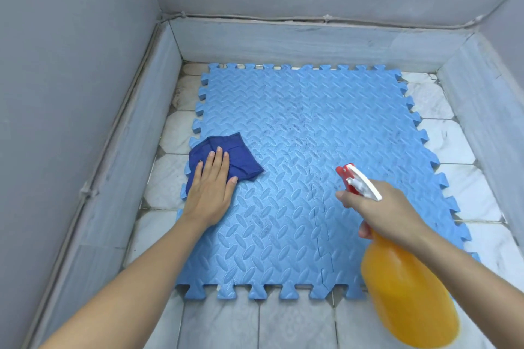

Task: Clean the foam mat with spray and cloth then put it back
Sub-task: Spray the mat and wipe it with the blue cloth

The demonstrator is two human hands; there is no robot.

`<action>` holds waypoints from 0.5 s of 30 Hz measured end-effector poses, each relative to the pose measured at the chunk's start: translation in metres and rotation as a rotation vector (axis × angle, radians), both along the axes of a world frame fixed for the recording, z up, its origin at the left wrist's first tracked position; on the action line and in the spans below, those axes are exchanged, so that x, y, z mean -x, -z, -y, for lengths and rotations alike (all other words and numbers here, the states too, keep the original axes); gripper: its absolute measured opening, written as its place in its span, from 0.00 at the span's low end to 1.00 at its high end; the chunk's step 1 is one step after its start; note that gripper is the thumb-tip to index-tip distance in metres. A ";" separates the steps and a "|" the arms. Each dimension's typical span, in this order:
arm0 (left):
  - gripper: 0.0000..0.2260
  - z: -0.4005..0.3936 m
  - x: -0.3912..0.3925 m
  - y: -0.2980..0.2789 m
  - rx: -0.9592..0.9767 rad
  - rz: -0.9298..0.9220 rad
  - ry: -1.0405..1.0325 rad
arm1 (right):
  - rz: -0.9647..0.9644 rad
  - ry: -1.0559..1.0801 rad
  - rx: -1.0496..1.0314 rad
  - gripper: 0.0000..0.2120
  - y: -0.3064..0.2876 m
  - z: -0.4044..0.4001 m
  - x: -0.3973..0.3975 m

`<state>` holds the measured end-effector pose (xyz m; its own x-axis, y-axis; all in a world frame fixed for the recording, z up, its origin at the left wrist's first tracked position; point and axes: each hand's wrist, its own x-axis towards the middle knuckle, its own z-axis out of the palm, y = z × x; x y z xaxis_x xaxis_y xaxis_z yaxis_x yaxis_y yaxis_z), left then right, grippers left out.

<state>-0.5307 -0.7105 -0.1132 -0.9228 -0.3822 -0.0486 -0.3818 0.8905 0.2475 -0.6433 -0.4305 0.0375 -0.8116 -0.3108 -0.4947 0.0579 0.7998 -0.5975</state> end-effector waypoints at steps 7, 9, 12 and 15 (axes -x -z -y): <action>0.32 0.001 -0.005 0.002 -0.023 -0.002 0.002 | 0.062 -0.356 -0.108 0.15 0.023 0.005 -0.066; 0.31 0.001 -0.005 0.001 -0.023 0.000 0.000 | 0.141 -0.433 -0.062 0.11 0.023 0.006 -0.076; 0.29 0.001 -0.006 -0.001 -0.029 0.004 -0.002 | 0.160 -0.500 -0.040 0.11 0.023 0.006 -0.087; 0.29 0.001 -0.006 -0.002 -0.041 0.011 -0.004 | 0.105 -0.595 -0.113 0.14 0.029 0.000 -0.094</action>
